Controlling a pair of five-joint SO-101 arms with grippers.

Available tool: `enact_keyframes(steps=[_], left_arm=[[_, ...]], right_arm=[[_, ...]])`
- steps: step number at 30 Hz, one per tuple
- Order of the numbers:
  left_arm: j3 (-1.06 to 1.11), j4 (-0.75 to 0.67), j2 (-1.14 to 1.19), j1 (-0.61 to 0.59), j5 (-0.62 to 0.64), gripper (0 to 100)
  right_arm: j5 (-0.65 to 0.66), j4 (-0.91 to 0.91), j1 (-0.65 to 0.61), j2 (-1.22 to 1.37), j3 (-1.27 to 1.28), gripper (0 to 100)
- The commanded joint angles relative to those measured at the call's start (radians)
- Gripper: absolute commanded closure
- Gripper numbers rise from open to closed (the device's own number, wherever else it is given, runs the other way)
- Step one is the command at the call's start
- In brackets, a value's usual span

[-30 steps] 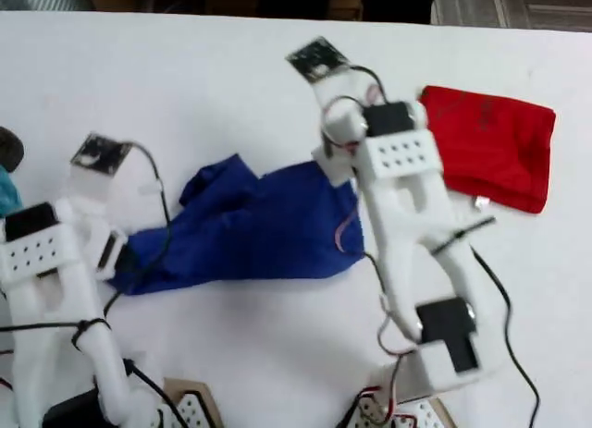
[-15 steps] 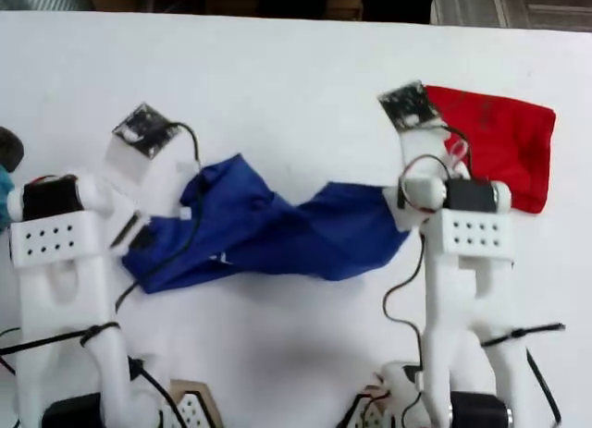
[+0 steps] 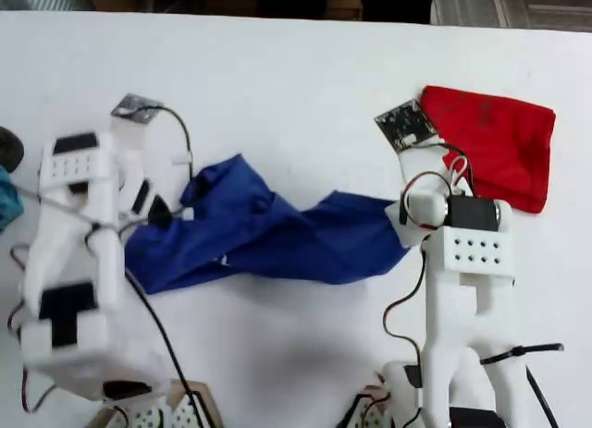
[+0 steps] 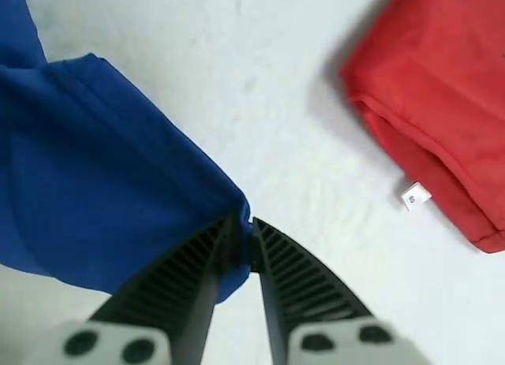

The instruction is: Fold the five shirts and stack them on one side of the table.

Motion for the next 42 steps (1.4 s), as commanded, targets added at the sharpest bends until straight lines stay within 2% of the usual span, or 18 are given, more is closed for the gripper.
enact_keyframes(steps=[1, 6, 18, 20, 23, 25, 27, 32, 38, 42], left_arm=[[-0.188, 0.130, 0.126, 0.005, 0.014, 73], [-0.285, 0.221, 0.209, 0.011, 0.009, 73], [-0.297, 0.226, 0.374, 0.005, -0.149, 74], [-0.297, 0.226, 0.376, 0.005, -0.173, 80], [-0.315, 0.222, 0.377, 0.006, -0.186, 99], [-0.332, 0.227, 0.377, 0.005, -0.189, 95], [-0.352, 0.242, 0.376, 0.005, -0.189, 98], [-0.443, 0.379, 0.376, -0.008, -0.189, 97], [-0.535, 0.446, 0.376, -0.117, -0.227, 97], [-0.587, 0.451, 0.374, -0.176, -0.261, 97]], right_arm=[[0.009, -0.016, 0.010, -0.041, -0.009, 97.8], [0.009, -0.016, 0.010, -0.039, -0.009, 97.8], [0.008, -0.016, 0.010, -0.039, -0.009, 97.8], [0.006, -0.016, 0.010, -0.039, -0.009, 97.8], [0.002, -0.015, 0.010, -0.039, -0.008, 97.8], [0.002, -0.015, 0.010, -0.039, -0.006, 97.8], [0.002, -0.015, 0.010, -0.039, -0.006, 97.8], [0.000, -0.015, 0.001, -0.039, -0.009, 97.8], [-0.005, -0.016, -0.134, -0.042, -0.012, 97.8], [-0.075, -0.016, -0.170, -0.044, -0.107, 97.8]])
